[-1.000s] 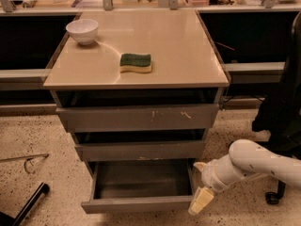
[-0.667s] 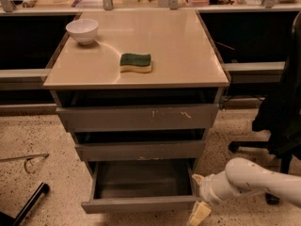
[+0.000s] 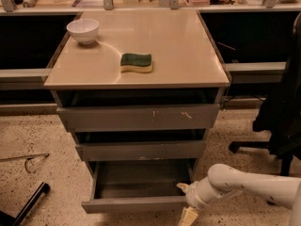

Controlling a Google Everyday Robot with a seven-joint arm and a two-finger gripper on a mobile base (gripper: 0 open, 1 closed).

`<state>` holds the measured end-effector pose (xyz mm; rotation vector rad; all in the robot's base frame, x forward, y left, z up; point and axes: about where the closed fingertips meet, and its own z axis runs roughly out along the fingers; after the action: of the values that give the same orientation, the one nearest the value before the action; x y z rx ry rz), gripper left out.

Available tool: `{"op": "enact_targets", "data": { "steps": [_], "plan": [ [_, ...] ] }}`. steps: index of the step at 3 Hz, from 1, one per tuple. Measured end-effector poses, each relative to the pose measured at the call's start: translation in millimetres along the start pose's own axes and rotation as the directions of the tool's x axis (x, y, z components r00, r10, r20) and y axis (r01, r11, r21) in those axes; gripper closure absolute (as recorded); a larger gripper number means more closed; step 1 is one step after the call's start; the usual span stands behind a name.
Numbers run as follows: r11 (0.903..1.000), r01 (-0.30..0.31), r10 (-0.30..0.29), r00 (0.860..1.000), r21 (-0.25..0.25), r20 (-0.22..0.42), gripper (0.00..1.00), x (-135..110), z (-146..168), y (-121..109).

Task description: Close bottom drawer

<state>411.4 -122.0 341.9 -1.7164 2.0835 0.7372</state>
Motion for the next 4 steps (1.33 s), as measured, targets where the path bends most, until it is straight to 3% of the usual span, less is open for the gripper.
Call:
{"op": "enact_targets", "data": {
  "steps": [1,3,4],
  "plan": [
    [0.9990,0.008,-0.007,1.000,-0.044,0.006,0.00,-1.2,0.9,0.3],
    [0.9984,0.000,0.001,1.000,-0.057,0.020,0.00,5.0,9.0,1.9],
    [0.9944,-0.040,0.042,0.999,-0.097,0.020,0.00,26.4,33.0,9.2]
  ]
}}
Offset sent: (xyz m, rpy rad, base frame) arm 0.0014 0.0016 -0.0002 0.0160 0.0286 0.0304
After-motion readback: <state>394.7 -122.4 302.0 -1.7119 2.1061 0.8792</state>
